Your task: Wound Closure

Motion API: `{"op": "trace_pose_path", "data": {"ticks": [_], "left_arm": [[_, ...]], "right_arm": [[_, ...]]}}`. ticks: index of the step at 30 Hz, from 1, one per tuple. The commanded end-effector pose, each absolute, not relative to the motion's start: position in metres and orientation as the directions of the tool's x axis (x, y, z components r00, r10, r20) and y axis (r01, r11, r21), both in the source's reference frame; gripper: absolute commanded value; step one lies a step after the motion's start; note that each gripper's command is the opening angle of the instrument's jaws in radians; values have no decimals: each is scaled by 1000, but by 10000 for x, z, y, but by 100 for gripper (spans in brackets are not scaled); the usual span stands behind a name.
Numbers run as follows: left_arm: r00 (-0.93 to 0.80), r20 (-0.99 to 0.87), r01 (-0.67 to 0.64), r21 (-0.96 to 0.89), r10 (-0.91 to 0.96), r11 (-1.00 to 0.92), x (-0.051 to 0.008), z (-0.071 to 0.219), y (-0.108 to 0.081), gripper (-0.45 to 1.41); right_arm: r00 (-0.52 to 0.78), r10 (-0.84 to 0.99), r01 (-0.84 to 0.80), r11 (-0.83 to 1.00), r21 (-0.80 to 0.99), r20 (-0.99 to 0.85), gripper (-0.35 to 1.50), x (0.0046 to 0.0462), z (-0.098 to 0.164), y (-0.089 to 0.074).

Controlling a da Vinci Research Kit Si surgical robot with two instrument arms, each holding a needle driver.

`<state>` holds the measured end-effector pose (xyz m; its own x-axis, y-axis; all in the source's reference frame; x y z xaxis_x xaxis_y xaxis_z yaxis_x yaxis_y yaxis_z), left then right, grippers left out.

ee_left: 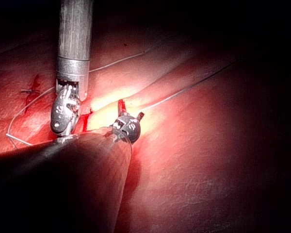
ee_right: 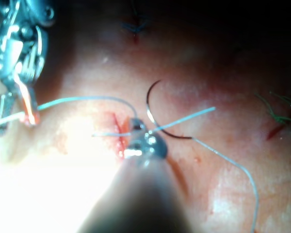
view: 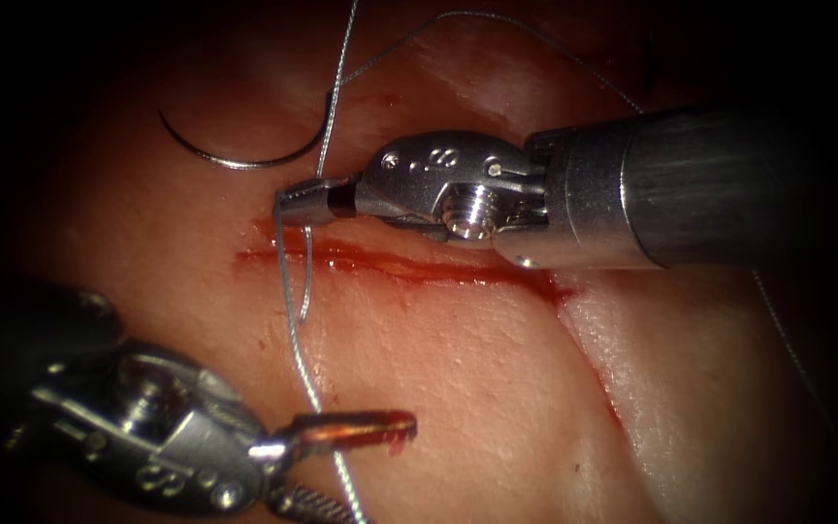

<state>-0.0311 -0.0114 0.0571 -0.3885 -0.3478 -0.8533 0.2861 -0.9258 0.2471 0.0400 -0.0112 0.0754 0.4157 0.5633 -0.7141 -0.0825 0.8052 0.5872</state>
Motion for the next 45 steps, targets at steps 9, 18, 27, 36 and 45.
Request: {"op": "trace_pose_path", "data": {"ticks": [9, 18, 27, 36, 45], "left_arm": [[-433, -854, 230, 204, -288, -951, -297, 578, -100, -45], [-446, -852, 177, 216, -274, -960, -249, 581, -73, -45], [-447, -860, 132, 210, -247, -969, -204, 570, -50, -45], [-448, -859, 104, 224, -247, -969, -149, 574, -31, -45], [-366, -882, 148, 260, -297, -954, -173, 570, -39, -45]], "right_arm": [[415, 561, -75, 806, 587, -716, -35, 404, 755, -115], [419, 550, -36, 805, 592, -723, -35, 374, 731, -139], [345, 571, -79, 809, 583, -745, 88, 335, 695, -153], [322, 584, -88, 803, 590, -746, 118, 325, 675, -153], [302, 607, -174, 793, 583, -735, -15, 335, 712, -105]]}}
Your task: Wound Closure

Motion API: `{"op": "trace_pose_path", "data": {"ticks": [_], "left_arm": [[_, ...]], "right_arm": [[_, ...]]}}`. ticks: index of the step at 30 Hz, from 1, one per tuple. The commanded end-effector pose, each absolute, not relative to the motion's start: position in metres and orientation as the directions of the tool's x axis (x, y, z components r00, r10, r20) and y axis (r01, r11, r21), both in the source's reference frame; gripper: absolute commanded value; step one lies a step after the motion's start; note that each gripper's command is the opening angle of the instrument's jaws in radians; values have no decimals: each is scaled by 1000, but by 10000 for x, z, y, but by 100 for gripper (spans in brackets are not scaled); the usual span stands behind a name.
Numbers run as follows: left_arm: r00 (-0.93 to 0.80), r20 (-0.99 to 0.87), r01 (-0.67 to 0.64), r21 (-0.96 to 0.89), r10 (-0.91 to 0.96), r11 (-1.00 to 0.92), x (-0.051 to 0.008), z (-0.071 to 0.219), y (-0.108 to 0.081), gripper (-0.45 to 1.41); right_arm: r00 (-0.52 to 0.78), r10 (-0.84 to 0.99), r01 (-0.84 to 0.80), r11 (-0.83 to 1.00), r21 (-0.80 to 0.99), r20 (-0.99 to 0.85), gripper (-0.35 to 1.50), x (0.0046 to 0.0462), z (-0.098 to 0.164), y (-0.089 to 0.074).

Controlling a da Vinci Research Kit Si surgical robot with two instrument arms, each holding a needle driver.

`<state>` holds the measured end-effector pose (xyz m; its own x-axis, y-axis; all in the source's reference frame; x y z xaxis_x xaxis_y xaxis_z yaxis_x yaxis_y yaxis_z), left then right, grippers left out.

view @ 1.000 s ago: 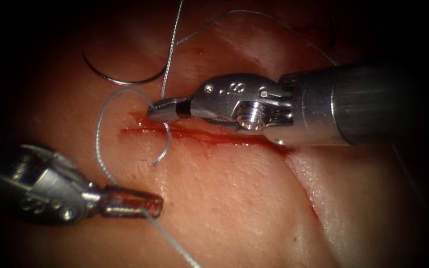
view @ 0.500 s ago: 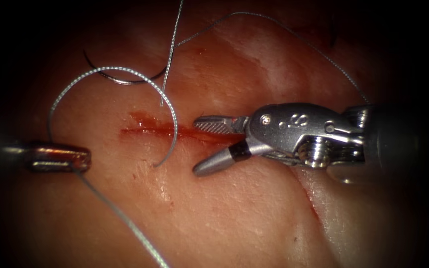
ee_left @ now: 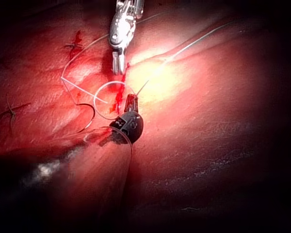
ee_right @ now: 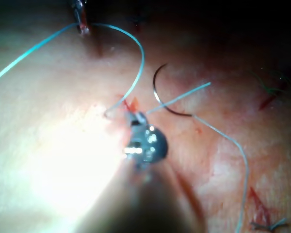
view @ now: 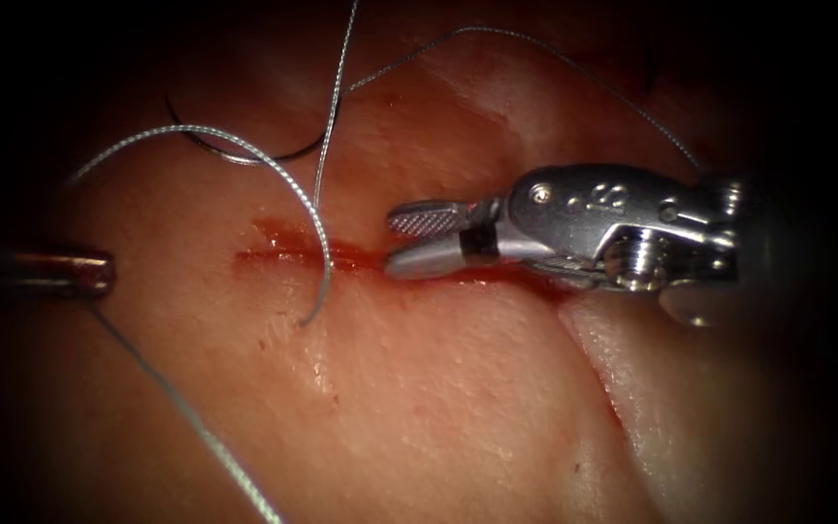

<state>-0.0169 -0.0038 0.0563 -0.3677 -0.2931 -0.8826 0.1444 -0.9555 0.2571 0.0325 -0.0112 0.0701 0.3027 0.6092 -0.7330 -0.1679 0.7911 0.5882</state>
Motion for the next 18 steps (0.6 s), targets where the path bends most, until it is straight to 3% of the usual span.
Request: {"op": "trace_pose_path", "data": {"ticks": [1, 4, 10, 18], "left_arm": [[-353, -886, 150, 264, -301, -953, -182, 568, -41, -45], [-322, -898, 140, 269, -301, -953, -198, 568, -43, -45], [-305, -896, 147, 291, -323, -945, -215, 588, -46, -45], [-327, -899, 117, 268, -292, -956, -221, 634, -51, -45]], "right_arm": [[293, 610, -196, 792, 578, -736, -18, 342, 724, -96], [255, 610, -206, 792, 574, -750, -35, 365, 745, -92], [251, 602, -154, 798, 583, -758, -35, 401, 749, -106], [190, 617, -133, 787, 602, -764, -35, 406, 719, -107]]}}
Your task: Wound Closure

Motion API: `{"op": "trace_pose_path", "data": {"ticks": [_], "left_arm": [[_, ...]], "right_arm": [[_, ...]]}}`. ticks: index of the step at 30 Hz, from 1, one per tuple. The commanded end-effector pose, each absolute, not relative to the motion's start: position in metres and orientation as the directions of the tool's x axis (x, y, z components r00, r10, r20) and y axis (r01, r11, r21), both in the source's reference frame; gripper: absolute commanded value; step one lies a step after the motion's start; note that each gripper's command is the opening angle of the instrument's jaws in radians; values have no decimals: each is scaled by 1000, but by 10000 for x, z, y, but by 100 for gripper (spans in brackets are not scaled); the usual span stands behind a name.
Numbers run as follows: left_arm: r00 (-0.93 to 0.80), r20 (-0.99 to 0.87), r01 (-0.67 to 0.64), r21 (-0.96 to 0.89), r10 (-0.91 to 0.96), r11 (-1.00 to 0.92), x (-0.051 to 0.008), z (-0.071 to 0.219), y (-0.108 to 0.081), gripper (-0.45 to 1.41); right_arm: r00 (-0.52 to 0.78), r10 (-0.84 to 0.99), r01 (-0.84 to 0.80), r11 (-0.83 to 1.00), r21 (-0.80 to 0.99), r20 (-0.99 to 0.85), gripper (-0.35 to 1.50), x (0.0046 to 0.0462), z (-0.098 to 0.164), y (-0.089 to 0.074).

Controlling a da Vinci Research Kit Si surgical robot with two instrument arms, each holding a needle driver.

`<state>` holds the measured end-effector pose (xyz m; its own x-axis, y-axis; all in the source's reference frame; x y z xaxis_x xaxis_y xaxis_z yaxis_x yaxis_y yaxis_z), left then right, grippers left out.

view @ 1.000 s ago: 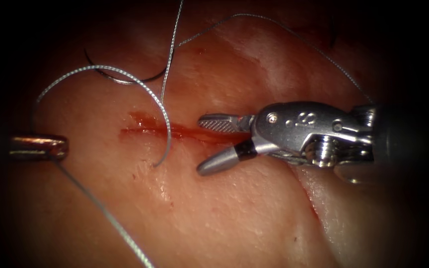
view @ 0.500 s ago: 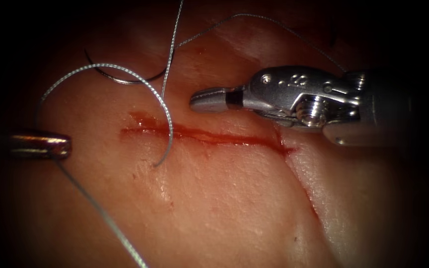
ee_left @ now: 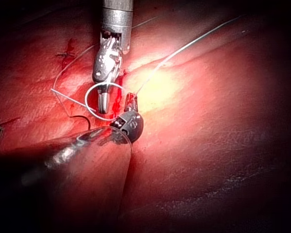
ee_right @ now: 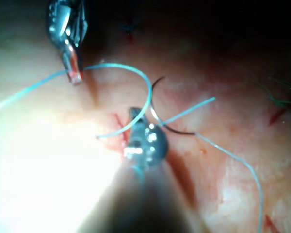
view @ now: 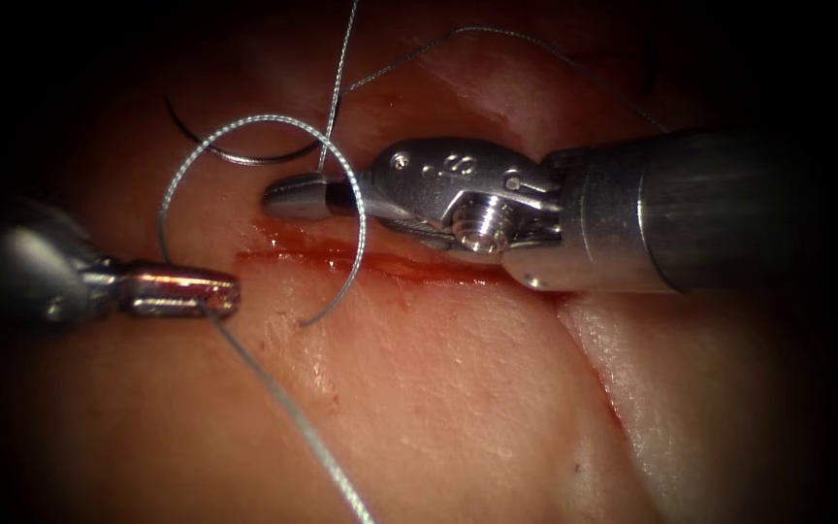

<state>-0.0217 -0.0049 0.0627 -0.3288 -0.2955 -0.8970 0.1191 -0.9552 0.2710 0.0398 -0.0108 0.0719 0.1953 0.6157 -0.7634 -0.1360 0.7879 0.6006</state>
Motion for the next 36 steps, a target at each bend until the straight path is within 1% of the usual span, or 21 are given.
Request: {"op": "trace_pose_path", "data": {"ticks": [1, 6, 8, 13, 26, 30, 33, 36], "left_arm": [[-334, -898, 117, 261, -286, -958, -223, 641, -52, -45], [-347, -895, 116, 254, -279, -960, -236, 657, -59, -45], [-344, -897, 118, 253, -278, -960, -240, 657, -59, -45], [-341, -901, 118, 241, -267, -963, -245, 659, -57, -45], [-300, -921, 148, 213, -249, -966, -271, 662, -55, -45], [-285, -924, 163, 216, -255, -963, -273, 661, -59, -45], [-275, -927, 171, 214, -256, -962, -274, 654, -63, -45], [-270, -929, 176, 213, -255, -961, -277, 648, -65, -45]], "right_arm": [[180, 619, -132, 785, 605, -764, -35, 406, 716, -106], [157, 626, -127, 780, 613, -764, -35, 409, 704, -103], [149, 626, -127, 780, 613, -766, -32, 410, 703, -104], [137, 627, -119, 779, 615, -767, -35, 412, 695, -109], [94, 633, -113, 774, 623, -769, -35, 415, 682, -107], [90, 634, -115, 773, 624, -768, -21, 418, 681, -106], [90, 633, -120, 774, 622, -769, 4, 421, 686, -103], [81, 632, -119, 774, 622, -771, 9, 422, 686, -103]]}}
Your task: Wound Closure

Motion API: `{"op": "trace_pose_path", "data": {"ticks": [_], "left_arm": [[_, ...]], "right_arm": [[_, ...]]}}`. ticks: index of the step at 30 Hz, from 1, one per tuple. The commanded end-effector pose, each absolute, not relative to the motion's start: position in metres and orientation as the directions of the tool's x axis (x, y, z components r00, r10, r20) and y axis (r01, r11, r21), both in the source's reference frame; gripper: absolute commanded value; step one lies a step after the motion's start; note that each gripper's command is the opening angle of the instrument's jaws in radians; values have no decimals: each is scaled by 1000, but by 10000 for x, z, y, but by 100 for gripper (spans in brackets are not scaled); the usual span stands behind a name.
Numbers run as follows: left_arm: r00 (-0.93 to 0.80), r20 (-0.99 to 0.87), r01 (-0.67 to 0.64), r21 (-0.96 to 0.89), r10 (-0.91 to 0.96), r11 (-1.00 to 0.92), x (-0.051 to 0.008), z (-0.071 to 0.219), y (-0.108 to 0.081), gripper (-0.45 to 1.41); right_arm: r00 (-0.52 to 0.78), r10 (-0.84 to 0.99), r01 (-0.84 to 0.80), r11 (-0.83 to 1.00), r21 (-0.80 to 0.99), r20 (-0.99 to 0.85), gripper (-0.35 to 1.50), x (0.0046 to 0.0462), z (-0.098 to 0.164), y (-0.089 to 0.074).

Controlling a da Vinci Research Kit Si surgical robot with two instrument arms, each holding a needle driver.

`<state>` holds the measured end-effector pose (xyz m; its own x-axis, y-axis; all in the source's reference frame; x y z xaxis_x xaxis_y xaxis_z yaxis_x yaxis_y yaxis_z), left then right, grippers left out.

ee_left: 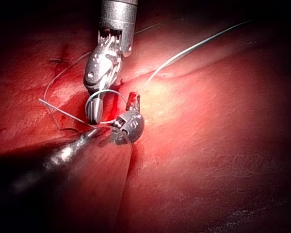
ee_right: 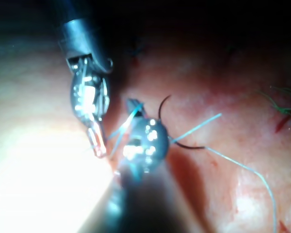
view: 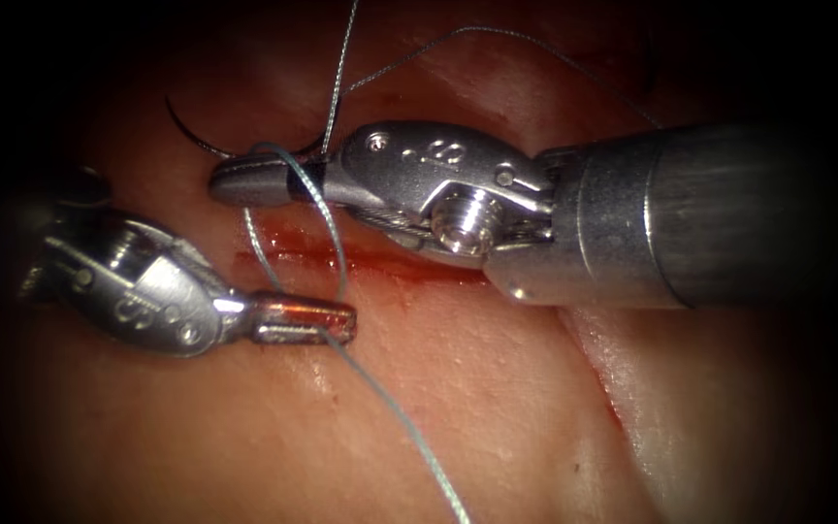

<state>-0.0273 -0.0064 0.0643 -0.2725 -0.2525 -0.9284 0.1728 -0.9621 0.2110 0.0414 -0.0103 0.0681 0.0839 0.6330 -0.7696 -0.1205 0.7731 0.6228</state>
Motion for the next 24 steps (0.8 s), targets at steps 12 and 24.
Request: {"op": "trace_pose_path", "data": {"ticks": [12, 24], "left_arm": [[-253, -937, 187, 196, -240, -963, -288, 600, -73, -45], [-241, -941, 196, 194, -239, -961, -288, 584, -73, -45]], "right_arm": [[84, 617, -166, 783, 600, -782, 81, 426, 709, -102], [88, 616, -163, 784, 598, -783, 81, 426, 703, -113]]}}
